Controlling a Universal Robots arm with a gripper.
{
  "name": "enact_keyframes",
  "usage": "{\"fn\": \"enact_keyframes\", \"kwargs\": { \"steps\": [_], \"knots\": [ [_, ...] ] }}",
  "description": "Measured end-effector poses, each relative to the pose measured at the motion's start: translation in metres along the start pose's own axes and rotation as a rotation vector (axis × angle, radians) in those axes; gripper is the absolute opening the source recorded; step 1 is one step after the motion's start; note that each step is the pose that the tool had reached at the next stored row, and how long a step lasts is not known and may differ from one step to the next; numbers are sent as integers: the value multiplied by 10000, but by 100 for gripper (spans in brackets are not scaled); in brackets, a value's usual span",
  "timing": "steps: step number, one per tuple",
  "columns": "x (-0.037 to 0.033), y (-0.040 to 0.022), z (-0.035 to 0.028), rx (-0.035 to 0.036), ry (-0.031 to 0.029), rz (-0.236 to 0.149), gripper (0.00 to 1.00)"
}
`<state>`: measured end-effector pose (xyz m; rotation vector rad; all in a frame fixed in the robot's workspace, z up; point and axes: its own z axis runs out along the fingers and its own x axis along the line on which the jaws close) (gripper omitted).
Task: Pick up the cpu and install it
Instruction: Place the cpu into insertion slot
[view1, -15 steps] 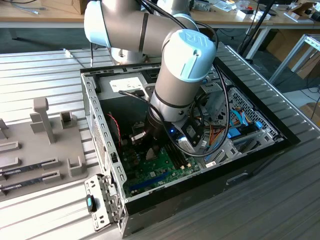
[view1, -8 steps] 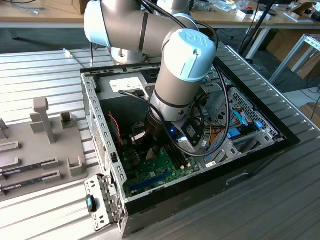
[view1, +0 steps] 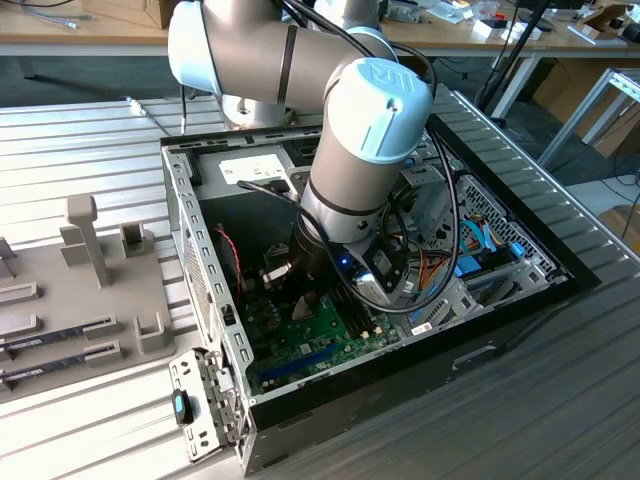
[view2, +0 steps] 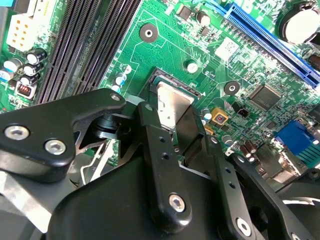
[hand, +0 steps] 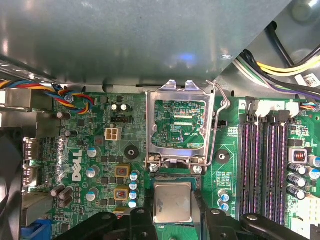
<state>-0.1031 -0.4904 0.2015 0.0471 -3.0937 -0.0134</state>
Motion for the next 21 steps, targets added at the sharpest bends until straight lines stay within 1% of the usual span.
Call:
{"fn": "enact_keyframes", "kwargs": {
  "steps": [3, 9, 12, 18, 21],
  "knots": [
    [0, 0, -1, -1, 0, 0, 40],
    [4, 1, -40, -2, 0, -1, 40],
    [4, 1, -41, -2, -1, 8, 40],
    [4, -7, -42, -11, -2, 254, 40],
    [5, -25, -42, -9, -2, 265, 40]
  ]
}}
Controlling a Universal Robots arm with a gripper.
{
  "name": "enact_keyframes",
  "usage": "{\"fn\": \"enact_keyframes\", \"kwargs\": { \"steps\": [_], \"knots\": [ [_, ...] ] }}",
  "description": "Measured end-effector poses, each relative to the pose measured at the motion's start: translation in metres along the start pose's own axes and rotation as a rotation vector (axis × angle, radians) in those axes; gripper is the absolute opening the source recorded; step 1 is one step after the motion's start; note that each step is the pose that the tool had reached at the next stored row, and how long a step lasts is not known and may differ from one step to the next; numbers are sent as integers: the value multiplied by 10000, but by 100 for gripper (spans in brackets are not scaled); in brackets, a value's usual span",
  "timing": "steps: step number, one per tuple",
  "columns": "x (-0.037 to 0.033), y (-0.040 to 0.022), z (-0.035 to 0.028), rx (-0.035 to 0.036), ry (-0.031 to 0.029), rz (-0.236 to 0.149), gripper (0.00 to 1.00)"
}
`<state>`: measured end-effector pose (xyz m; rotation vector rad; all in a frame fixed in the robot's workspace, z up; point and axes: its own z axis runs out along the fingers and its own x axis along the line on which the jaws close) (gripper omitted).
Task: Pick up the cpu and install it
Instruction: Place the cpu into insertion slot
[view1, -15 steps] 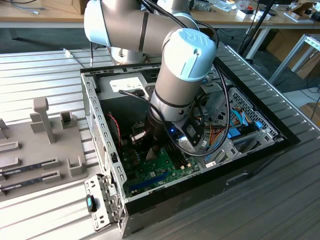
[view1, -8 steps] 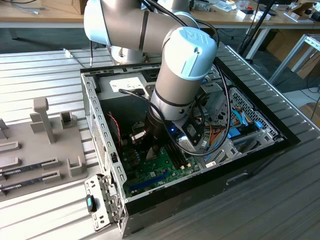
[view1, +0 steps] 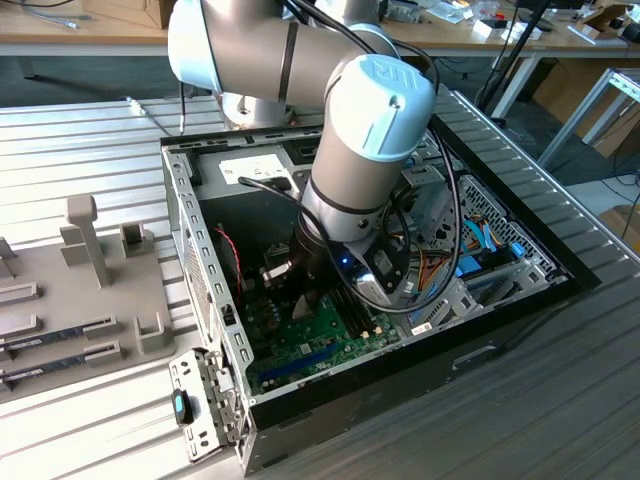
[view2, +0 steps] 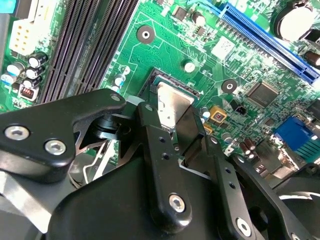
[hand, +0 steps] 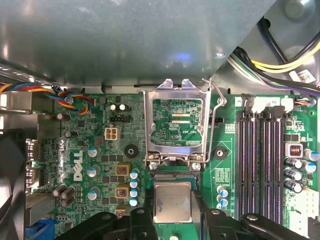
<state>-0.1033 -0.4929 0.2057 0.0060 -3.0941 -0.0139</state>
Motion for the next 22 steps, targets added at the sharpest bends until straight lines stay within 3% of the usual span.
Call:
{"fn": "enact_keyframes", "kwargs": {
  "steps": [7, 11, 22],
  "knots": [
    [-16, -3, 1, -3, -1, 93, 40],
    [-20, 8, 5, 0, 0, -52, 40],
    [-21, 14, 35, -76, 1, -54, 40]
  ]
}}
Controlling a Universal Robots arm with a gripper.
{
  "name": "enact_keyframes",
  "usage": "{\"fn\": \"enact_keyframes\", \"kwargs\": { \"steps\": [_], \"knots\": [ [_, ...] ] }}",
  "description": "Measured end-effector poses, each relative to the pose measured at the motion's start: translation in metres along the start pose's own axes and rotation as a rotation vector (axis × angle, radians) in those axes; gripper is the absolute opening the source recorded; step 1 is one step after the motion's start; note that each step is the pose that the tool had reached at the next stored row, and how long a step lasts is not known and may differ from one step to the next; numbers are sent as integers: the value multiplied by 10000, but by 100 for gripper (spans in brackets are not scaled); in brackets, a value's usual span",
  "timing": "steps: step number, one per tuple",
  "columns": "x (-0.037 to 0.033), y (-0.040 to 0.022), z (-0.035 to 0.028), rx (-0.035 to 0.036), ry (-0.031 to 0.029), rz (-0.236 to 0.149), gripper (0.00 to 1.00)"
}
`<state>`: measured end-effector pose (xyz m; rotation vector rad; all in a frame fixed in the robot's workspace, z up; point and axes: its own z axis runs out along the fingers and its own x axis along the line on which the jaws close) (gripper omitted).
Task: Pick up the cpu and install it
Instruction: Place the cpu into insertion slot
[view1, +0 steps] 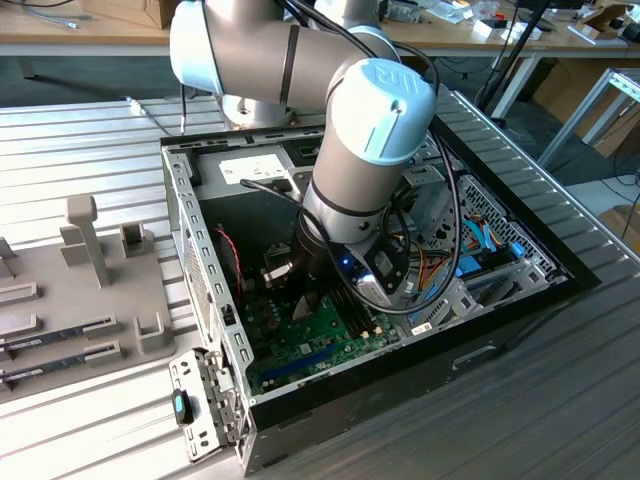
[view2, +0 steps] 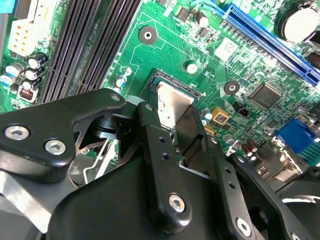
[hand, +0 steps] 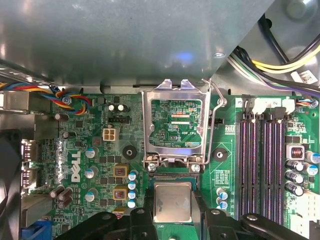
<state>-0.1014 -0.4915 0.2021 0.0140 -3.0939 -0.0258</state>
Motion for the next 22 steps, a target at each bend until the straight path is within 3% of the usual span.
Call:
{"fn": "enact_keyframes", "kwargs": {
  "steps": [13, 14, 22],
  "knots": [
    [-11, 0, 20, -6, -2, 26, 40],
    [-11, 0, 20, -6, -3, 26, 47],
    [-11, 4, -3, -10, -4, 25, 47]
  ]
}}
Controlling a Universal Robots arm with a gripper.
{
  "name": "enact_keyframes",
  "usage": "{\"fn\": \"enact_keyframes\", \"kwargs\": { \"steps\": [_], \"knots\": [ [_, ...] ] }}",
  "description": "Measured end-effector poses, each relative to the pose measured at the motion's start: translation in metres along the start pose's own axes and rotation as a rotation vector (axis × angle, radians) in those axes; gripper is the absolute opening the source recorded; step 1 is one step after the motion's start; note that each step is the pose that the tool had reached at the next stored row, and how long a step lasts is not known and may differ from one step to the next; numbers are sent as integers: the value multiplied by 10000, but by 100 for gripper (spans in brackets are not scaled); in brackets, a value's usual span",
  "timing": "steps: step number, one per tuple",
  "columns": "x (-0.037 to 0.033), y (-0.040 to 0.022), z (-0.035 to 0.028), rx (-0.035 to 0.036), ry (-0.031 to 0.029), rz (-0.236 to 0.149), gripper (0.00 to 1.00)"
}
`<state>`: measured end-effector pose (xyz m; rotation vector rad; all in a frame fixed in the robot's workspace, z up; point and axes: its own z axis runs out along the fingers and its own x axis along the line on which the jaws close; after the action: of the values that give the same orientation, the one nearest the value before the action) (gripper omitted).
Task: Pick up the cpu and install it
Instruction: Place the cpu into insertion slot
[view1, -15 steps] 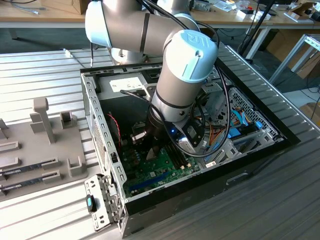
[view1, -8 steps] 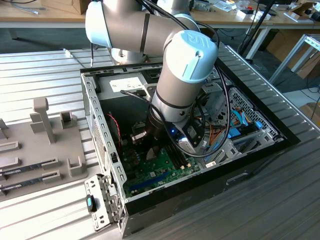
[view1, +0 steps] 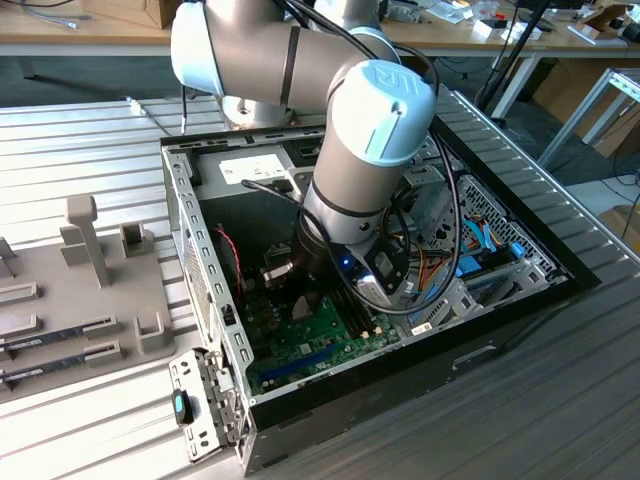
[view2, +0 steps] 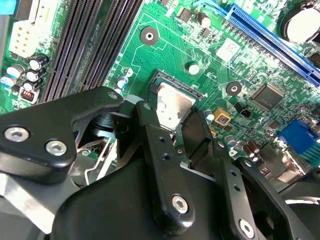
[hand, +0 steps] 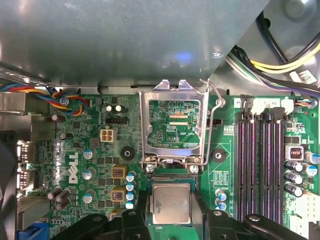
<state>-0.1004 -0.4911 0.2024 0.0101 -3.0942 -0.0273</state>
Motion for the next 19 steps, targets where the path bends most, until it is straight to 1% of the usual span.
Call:
{"fn": "enact_keyframes", "kwargs": {
  "steps": [4, 7, 9, 10, 12, 14, 15, 16, 17, 18, 19],
  "knots": [
    [2, 1, -35, -4, 2, 0, 47],
    [4, 2, -73, -7, 2, 0, 47],
    [6, 3, -111, -20, 1, 0, 47],
    [8, 4, -140, -24, 1, 0, 47],
    [7, 12, -150, -29, 0, -2, 46],
    [5, 17, -151, -30, 2, -1, 33],
    [-4, 20, -150, -46, 4, -2, 21],
    [-10, 21, -151, -59, 6, -2, 15],
    [-15, 23, -152, -68, 8, -3, 15],
    [-27, 24, -152, -84, 12, -4, 11],
    [-37, 26, -152, -93, 14, -4, 11]
  ]
}}
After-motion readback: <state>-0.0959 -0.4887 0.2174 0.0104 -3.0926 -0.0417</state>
